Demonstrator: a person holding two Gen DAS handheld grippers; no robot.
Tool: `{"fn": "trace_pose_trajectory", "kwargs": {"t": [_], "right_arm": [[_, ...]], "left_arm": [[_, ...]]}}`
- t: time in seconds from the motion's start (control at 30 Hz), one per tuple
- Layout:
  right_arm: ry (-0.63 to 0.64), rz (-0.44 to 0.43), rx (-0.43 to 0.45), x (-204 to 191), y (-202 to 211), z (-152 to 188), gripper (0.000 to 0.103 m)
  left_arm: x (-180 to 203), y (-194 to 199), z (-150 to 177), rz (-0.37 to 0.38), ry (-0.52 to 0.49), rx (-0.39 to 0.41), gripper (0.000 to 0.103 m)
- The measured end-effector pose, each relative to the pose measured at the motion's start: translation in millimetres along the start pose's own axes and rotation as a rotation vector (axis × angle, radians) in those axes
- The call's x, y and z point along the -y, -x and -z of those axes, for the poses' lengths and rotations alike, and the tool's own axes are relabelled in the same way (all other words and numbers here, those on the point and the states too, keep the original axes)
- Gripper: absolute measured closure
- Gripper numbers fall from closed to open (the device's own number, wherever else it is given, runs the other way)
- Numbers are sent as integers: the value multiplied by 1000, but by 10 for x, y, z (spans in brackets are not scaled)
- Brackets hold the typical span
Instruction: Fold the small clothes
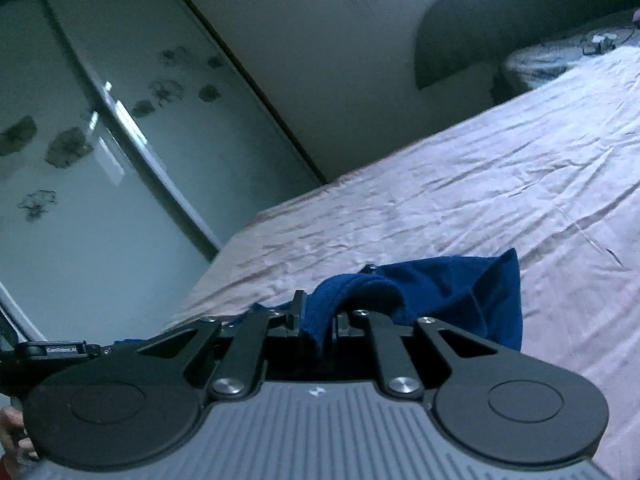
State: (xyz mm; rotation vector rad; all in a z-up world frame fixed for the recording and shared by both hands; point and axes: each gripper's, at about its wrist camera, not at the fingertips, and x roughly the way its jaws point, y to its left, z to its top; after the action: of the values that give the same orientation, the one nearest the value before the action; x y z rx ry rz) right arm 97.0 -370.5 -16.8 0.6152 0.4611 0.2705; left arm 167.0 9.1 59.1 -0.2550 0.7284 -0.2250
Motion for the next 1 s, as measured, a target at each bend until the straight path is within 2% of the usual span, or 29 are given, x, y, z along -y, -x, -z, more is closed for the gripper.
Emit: {"fn": "trace_pose_trajectory", "kwargs": {"t": [0.1,0.13,0.17,0.23,0.3,0.4,0.43,0.47,0.5,0.53,0.57,0.63,0.7,0.77,0.83,0.93,1.0], "right_arm": [[-37,33,-45,143,-273,-28,92],[-55,51,-69,199,-371,-25,92],[-69,68,-92,248,-451,-19,90],[-92,107,-135,337,-589,11,89],[-103,102,-148,374,-631,21,88],[-121,83,-152,398,-627,-23,83],[-143,72,-149,417,-614,-40,80],[-162,64,-149,438,-615,-60,74],[-180,52,-149,461,-610,-77,69],[-199,35,-144,479,-596,-92,52],[-215,19,-132,495,-583,-103,30],[-230,8,-88,482,-539,-155,6],[-230,-7,-43,474,-483,-205,4],[-282,-57,-16,523,-440,-249,4],[-344,-49,6,560,-380,-276,4],[-305,-20,-24,481,-347,-260,4],[-253,-49,-73,389,-361,-201,4]], "left_arm": [[-61,-307,-30,-13,16,-60,94],[-93,-420,-33,-20,20,-86,91],[-123,-490,-30,-32,28,-99,81],[-216,-618,-24,-40,62,-126,79],[-299,-629,-26,-25,108,-124,75],[-420,-542,-61,-8,162,-85,58],[-445,-496,-78,-22,174,-61,47],[-478,-455,-94,-34,185,-39,34],[-512,-409,-111,-45,197,-16,30],[-563,-355,-122,-61,218,7,26],[-600,-311,-125,-74,233,21,26],[-630,-240,-147,-83,235,33,26],[-619,-175,-132,-104,209,39,26],[-572,-124,-90,-124,151,39,26],[-486,-92,-40,-132,81,35,26],[-317,-59,35,-110,-33,30,26],[-121,-59,98,-73,-162,20,26]]}}
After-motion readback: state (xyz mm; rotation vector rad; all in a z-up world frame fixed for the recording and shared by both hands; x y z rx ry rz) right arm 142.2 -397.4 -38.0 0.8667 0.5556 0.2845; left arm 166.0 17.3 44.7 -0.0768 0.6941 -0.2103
